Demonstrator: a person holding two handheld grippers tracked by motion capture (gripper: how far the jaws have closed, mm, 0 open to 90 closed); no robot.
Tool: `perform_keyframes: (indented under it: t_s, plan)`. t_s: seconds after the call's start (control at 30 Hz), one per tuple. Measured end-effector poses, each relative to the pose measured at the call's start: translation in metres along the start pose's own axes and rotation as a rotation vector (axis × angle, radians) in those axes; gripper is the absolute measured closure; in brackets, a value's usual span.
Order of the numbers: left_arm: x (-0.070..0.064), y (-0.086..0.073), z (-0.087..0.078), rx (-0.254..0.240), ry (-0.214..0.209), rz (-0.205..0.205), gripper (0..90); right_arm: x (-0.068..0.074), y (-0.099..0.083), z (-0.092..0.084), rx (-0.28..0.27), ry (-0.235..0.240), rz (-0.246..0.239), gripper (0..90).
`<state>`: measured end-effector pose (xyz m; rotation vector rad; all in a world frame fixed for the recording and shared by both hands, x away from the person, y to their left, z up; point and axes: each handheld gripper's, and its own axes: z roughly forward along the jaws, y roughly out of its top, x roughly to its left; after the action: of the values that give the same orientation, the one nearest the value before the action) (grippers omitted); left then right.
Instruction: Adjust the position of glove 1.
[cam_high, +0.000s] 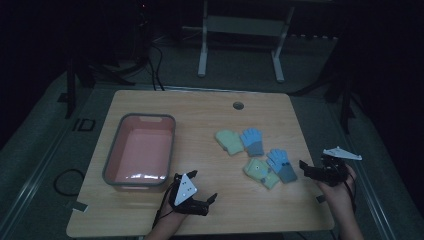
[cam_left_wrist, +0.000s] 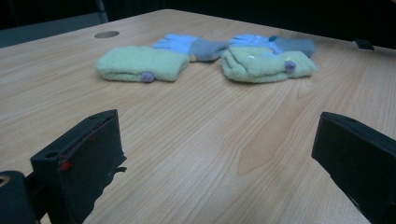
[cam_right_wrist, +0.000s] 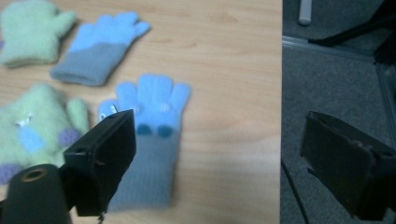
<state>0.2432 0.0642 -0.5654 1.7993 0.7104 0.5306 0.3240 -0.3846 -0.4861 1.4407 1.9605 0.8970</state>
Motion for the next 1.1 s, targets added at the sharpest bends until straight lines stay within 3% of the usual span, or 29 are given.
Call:
perform_keyframes:
  t_s: [0.37,0.57,1.1]
  plan:
    - [0.0,0.0,0.0,-0.001,-0.003,-0.002,2.2,0.006,0.034,-0.003,-0.047,0.024,-0.022,13.6]
    - [0.0,0.0,0.0,-0.001,-0.005,-0.002,2.2,0.015,0.053,-0.003,-0.065,0.023,-0.058,13.8]
    - [0.001,0.0,0.0,0.002,-0.009,-0.002,2.2,0.044,0.092,0.0,-0.097,0.105,-0.124,16.1]
